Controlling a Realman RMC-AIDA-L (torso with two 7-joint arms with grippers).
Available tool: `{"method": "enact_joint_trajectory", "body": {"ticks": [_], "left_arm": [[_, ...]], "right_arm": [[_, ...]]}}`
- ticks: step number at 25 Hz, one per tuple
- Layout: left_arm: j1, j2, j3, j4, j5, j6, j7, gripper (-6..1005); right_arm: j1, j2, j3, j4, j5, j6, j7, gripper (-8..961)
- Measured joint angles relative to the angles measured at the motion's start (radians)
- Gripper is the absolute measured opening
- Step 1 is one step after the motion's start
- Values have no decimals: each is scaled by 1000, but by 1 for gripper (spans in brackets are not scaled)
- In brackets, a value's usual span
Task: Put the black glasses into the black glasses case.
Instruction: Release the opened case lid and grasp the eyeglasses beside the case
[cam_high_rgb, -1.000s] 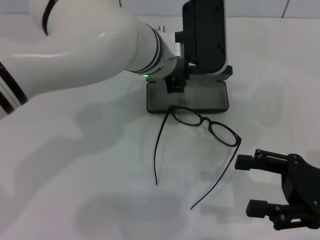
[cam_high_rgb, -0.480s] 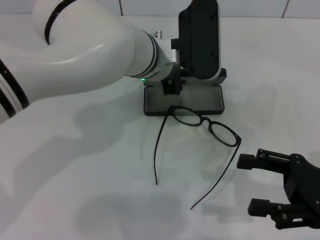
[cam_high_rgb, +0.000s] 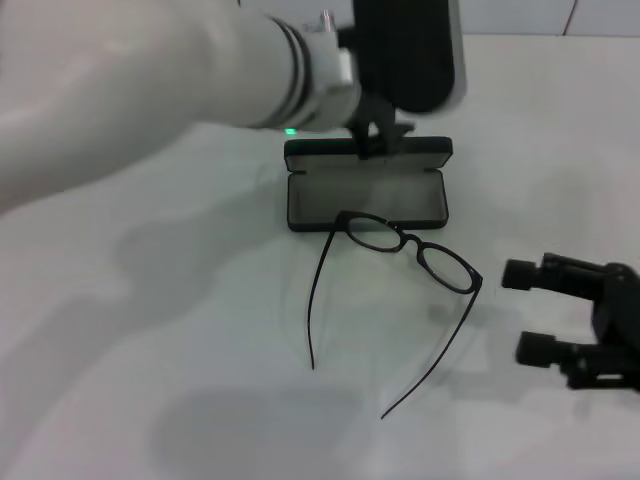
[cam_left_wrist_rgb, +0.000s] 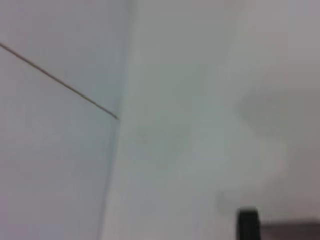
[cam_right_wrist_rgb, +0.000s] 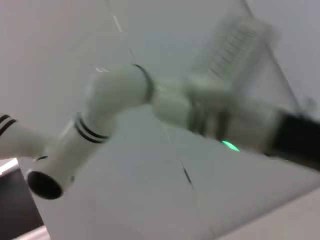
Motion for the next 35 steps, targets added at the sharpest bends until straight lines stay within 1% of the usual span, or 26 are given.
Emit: {"method": "enact_joint_trajectory", "body": {"ticks": [2, 3, 4, 5, 6, 7, 8, 10, 11, 13, 15, 17, 18, 19, 20, 21, 24, 25, 27, 30, 32, 33, 35], "left_arm": [[71, 1, -59, 127, -94, 6, 5, 421], [107, 3, -99, 183, -164, 4, 13, 420], [161, 3, -172, 248, -310, 0, 48, 419], [194, 4, -214, 267, -409, -1, 90, 418], [215, 4, -239, 274, -481, 0, 122, 417], [244, 4, -275, 279, -583, 4, 168, 416], [283, 5, -318, 273, -701, 16, 222, 415], [334, 6, -368, 243, -851, 40, 294, 392], [368, 6, -395, 209, -940, 61, 347, 381], [420, 6, -431, 127, -1077, 98, 451, 358], [450, 6, -460, 20, -1194, 144, 554, 335], [454, 6, -492, -112, -1301, 216, 657, 312], [452, 6, -498, -139, -1320, 230, 676, 300], [447, 6, -513, -222, -1378, 274, 750, 300], [442, 6, -528, -291, -1417, 310, 810, 301], [438, 6, -543, -349, -1443, 342, 855, 302], [426, 7, -607, -507, -1483, 445, 945, 303], [423, 7, -624, -546, -1484, 472, 961, 303], [417, 8, -652, -631, -1485, 533, 1006, 302], [415, 9, -668, -709, -1486, 573, 1066, 300], [416, 9, -670, -745, -1486, 577, 1092, 299], [417, 9, -670, -764, -1487, 577, 1104, 299], [416, 9, -671, -800, -1488, 578, 1130, 298]], "right_arm": [[-20, -1, 4, -132, -11, 0, 105, 778], [-33, 0, 4, -224, -28, 2, 159, 778], [-42, 3, 5, -314, -59, 11, 213, 777], [-46, 6, 8, -444, -121, 38, 317, 777], [-43, 6, 9, -497, -149, 51, 357, 777], [-36, 6, 10, -554, -185, 67, 416, 776], [-18, 4, 10, -626, -234, 88, 498, 776], [28, -2, 10, -719, -324, 100, 604, 735], [51, -4, 10, -744, -353, 101, 638, 714], [115, -15, 10, -776, -426, 102, 716, 673], [193, -38, 10, -761, -494, 100, 793, 627], [282, -70, 5, -701, -567, 96, 860, 578], [322, -81, 4, -665, -607, 96, 881, 553], [357, -88, 5, -631, -638, 96, 893, 529], [389, -90, 8, -599, -670, 99, 897, 504], [421, -91, 8, -567, -697, 106, 898, 505], [515, -82, 1, -453, -783, 146, 897, 506], [553, -72, -1, -410, -817, 167, 895, 506], [596, -58, -9, -353, -854, 195, 894, 507], [653, -35, -55, -285, -885, 246, 896, 507], [684, -18, -99, -255, -901, 286, 904, 507], [702, -4, -124, -238, -918, 312, 912, 507], [724, 10, -145, -215, -934, 341, 919, 506]]}}
